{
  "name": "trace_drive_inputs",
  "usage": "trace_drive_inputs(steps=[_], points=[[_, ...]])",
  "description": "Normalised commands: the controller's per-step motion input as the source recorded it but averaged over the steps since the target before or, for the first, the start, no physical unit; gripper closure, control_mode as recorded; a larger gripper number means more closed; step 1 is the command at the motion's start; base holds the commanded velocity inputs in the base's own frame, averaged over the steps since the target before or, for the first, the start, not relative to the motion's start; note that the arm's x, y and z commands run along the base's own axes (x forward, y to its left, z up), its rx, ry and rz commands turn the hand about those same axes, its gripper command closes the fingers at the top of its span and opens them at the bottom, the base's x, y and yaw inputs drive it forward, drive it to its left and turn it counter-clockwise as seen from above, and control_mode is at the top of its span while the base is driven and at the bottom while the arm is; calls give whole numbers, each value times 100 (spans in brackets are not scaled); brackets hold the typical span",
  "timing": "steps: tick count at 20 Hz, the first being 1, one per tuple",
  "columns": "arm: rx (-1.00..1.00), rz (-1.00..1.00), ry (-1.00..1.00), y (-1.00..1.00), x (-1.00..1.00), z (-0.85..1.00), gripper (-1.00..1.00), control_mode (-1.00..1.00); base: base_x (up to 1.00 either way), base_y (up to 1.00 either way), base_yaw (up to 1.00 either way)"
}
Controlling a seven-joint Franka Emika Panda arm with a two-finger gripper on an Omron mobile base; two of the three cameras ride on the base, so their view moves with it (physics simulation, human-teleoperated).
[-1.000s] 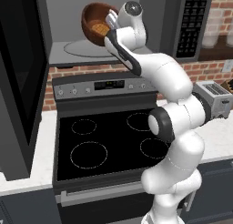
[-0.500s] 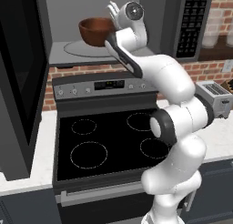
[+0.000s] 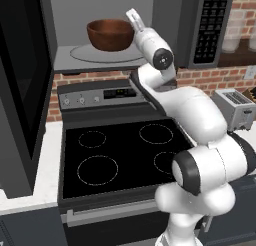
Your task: Open the microwave, place the bowl with waffle inside the microwave, then close the microwave door and turn it on.
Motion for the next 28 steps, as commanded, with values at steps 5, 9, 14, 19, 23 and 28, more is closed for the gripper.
trace_drive_inputs(steps=[5,9,14,19,23,28], points=[[0,-6,-9,0,-100,0,-100,-100,0,0,0],[0,-13,11,1,-100,0,-100,-100,0,0,0],[0,-24,24,4,-100,0,-100,-100,0,0,0],[0,-28,30,0,-97,-12,-100,-100,0,0,0],[-2,-27,11,-6,-80,-52,-100,-100,0,0,0],[-12,-24,4,-6,-65,-76,-100,-100,0,0,0]])
